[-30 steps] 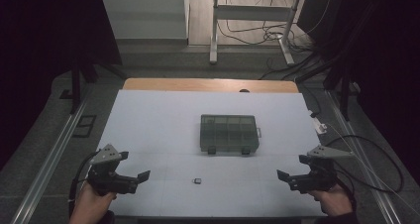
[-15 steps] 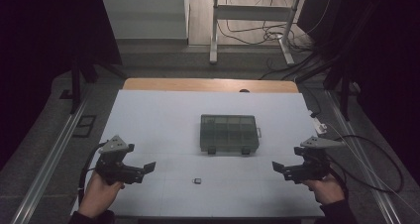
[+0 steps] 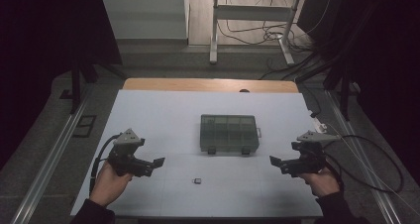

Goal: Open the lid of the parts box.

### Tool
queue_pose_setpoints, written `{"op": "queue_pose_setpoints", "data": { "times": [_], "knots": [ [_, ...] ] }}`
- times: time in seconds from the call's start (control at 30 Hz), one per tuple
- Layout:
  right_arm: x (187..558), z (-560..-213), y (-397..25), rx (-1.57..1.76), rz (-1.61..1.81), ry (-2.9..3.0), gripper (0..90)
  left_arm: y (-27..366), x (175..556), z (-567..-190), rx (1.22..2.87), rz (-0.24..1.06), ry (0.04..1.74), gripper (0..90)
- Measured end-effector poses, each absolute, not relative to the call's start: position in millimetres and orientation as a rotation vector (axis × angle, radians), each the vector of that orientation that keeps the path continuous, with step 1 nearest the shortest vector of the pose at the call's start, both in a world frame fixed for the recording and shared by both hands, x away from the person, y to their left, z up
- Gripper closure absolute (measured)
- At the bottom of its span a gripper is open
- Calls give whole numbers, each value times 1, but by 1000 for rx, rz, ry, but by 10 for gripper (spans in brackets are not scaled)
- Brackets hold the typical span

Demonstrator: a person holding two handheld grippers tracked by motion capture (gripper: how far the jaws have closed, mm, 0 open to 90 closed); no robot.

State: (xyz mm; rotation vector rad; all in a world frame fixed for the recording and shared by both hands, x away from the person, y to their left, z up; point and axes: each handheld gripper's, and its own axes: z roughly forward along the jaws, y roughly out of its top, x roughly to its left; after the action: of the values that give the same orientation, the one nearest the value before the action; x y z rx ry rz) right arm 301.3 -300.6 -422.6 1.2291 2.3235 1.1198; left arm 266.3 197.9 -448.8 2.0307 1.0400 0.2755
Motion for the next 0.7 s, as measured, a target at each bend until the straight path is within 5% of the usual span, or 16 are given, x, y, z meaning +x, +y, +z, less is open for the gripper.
{"op": "queue_pose_setpoints", "data": {
  "times": [0.7],
  "knots": [
    [327,-425,-288,1229,1072,2330,0,169,299,-450,2039,263,1029,0]
  ]
}}
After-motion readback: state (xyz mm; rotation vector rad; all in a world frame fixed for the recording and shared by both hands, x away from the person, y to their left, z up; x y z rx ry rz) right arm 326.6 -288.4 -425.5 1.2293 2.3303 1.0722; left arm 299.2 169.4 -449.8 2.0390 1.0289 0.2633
